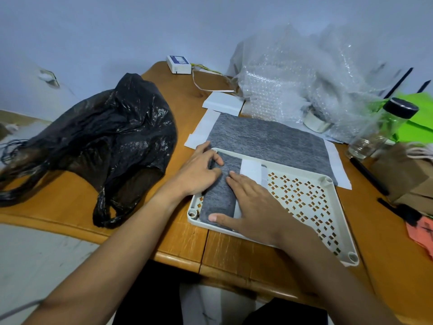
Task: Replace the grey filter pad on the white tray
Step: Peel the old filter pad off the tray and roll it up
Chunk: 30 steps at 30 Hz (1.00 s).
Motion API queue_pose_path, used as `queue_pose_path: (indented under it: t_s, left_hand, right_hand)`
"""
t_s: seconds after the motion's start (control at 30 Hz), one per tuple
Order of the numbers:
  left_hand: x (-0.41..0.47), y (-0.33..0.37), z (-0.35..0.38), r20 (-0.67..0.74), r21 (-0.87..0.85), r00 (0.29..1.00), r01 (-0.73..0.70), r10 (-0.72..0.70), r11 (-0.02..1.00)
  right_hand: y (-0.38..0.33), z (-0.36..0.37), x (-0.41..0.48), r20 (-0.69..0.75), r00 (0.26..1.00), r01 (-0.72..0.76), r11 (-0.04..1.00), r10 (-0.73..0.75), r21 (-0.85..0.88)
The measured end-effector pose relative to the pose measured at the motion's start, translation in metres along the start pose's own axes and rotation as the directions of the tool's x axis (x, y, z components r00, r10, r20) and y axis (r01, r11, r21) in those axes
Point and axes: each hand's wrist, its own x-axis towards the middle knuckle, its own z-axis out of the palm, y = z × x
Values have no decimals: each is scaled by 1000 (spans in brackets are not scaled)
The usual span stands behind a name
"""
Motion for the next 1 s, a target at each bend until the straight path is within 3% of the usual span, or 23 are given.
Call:
queue_pose_path:
  t_s: [0.23,0.33,0.43,0.53,0.7,0.8,1.0]
  left_hand:
    - [1,-1,1,-14,12,1000,-15,15,1000]
    - [0,-2,0,-8,6,1000,-19,19,1000]
    - [0,-2,-1,-3,8,1000,-23,23,1000]
    - [-1,-2,-1,-4,10,1000,-23,23,1000]
    - [-1,-3,0,1,18,999,-47,47,999]
    - [-1,-3,0,5,21,999,-51,51,998]
    - [-1,-2,0,-4,28,999,-48,48,998]
  right_hand:
    - [1,4,2,-25,1000,14,997,-16,-70]
    - [2,-1,2,3,1000,-1,1000,1,31]
    - [11,-13,3,-92,989,-77,944,112,322]
    - [29,-24,7,-272,923,-166,919,272,358]
    - [49,-27,10,-133,900,-329,848,414,414]
    - [50,-26,12,-106,872,-314,713,477,627]
    - [64,-36,19,24,792,-238,273,610,932]
